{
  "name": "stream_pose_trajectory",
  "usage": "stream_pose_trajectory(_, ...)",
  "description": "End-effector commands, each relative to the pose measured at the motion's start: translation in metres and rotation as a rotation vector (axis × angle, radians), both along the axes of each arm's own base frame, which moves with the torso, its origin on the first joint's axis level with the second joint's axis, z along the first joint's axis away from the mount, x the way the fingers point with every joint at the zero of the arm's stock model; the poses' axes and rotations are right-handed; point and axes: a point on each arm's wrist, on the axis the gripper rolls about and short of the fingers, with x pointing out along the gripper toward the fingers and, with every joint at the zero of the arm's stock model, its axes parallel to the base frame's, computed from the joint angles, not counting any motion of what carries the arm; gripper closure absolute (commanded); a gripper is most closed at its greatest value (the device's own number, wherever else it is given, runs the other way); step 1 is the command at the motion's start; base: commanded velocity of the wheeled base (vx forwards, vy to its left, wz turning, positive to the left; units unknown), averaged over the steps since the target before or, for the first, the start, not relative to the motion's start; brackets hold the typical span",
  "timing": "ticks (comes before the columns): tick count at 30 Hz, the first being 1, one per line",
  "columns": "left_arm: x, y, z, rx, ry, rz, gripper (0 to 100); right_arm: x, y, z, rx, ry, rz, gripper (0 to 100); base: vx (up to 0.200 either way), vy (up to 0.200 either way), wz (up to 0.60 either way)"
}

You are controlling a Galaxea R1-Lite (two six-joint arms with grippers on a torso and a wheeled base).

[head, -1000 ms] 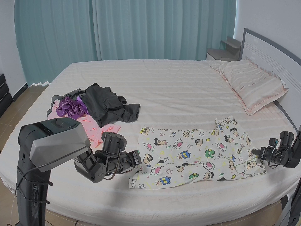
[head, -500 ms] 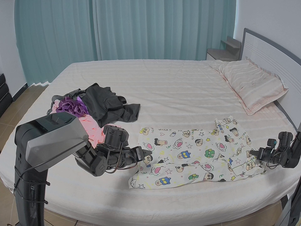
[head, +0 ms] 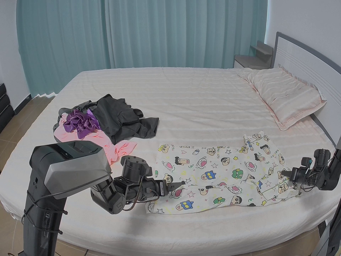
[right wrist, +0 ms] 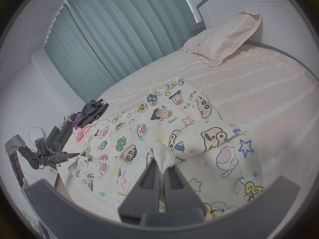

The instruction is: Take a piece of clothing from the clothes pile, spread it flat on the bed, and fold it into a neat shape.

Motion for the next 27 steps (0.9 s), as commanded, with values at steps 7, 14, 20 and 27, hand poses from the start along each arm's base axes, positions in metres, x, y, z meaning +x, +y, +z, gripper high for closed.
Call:
stream_pose_trajectory(7,0.002,-0.004,-0.0133,0.017,0.009,-0.013,0,-0.0016,0.001,0.0004,0.003,0.003,0.002,100,0.0,0.0,0.0)
stream_pose_trajectory(14,0.0068,-0.0059,-0.0156,0.027,-0.008,-0.021,0,-0.0018,0.0006,0.0004,0.003,0.003,0.001,100,0.0,0.0,0.0)
stream_pose_trajectory(20,0.0085,-0.0075,-0.0168,0.027,-0.011,-0.023,0,-0.0015,0.001,0.0005,0.003,0.001,0.002,100,0.0,0.0,0.0)
stream_pose_trajectory(27,0.0081,-0.0074,-0.0185,0.029,-0.004,-0.025,100,-0.0016,0.0011,-0.0001,0.004,0.004,0.002,100,0.0,0.0,0.0)
